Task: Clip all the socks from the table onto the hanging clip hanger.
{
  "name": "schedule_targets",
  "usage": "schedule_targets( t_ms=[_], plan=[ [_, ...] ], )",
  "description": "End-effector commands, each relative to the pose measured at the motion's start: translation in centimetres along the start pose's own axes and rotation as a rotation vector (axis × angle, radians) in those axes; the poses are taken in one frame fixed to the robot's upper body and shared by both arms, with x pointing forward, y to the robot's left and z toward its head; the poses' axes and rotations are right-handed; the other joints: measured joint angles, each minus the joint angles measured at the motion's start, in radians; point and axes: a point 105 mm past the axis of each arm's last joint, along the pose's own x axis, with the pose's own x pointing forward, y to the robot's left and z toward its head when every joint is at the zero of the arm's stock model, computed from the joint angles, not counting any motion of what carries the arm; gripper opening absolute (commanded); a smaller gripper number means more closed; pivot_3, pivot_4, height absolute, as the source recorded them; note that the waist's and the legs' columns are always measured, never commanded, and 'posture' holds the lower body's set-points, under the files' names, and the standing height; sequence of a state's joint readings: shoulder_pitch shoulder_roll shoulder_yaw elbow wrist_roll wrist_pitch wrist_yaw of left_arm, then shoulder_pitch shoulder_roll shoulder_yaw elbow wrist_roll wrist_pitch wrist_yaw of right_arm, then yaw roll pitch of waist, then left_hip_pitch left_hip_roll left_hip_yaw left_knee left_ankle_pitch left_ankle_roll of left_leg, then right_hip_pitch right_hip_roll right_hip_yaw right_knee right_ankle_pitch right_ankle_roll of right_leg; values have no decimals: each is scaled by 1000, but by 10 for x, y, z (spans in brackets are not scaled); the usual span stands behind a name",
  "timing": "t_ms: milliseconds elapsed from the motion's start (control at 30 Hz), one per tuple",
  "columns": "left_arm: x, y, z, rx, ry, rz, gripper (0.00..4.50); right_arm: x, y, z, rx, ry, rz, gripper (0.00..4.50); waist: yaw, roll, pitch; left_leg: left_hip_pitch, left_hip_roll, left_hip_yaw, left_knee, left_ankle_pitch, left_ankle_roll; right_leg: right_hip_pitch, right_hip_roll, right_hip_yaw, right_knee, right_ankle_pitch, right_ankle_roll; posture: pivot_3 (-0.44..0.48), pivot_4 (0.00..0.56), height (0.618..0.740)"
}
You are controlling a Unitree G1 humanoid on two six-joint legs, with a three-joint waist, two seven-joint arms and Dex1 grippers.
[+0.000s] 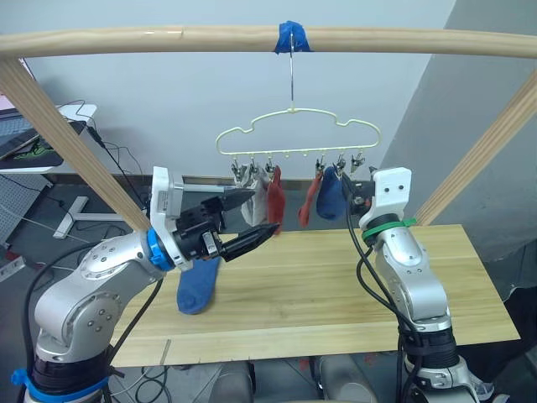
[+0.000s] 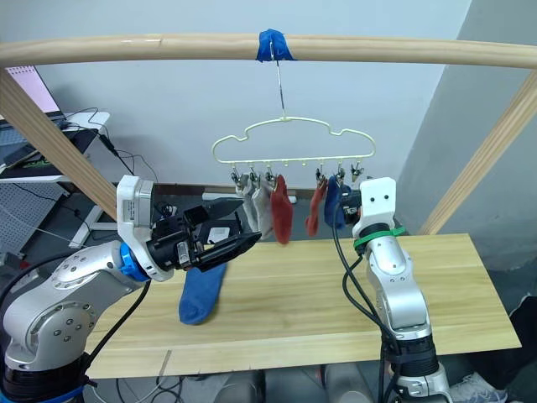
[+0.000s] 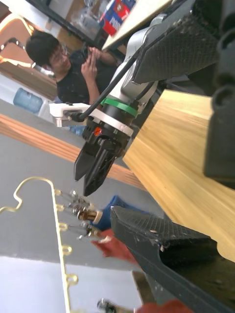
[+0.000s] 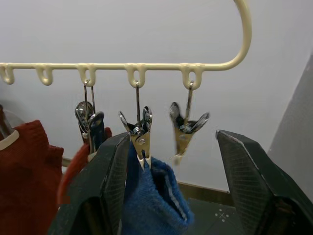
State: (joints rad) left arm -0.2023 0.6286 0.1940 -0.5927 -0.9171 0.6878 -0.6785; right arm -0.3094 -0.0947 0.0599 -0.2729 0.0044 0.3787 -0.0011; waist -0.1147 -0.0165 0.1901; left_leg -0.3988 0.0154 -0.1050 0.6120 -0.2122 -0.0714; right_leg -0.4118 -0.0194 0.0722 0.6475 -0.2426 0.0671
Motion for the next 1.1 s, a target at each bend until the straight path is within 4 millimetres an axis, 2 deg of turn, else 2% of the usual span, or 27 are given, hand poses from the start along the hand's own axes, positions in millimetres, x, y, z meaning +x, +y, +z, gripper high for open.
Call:
schedule_targets(
  t_ms=[33,400,500,633,1100],
  plan=[
    [6,-8,10,50,-38,-20,4500,3,0,16,-4,-70,-24,2935,5,0,0,0,0,0,0,0,0,0,0,0,0,0,0,-67,136,740],
    [8,-6,8,51,-30,-19,4500,6,-6,10,5,-43,-71,2935,9,0,0,0,0,0,0,0,0,0,0,0,0,0,0,-68,143,740],
    [11,-6,8,56,-33,-23,4500,9,-6,10,11,-44,-74,2330,9,0,0,0,0,0,0,0,0,0,0,0,1,0,0,-68,143,740],
    [11,-5,8,61,-34,-22,4500,11,-8,8,17,-33,-87,895,9,0,0,0,0,0,0,0,0,0,0,0,1,0,0,-64,145,740],
    [12,-5,8,69,-36,-17,4500,15,-7,8,12,-36,-91,895,9,0,0,1,0,0,1,0,0,0,0,0,1,1,-1,-61,145,740]
  ],
)
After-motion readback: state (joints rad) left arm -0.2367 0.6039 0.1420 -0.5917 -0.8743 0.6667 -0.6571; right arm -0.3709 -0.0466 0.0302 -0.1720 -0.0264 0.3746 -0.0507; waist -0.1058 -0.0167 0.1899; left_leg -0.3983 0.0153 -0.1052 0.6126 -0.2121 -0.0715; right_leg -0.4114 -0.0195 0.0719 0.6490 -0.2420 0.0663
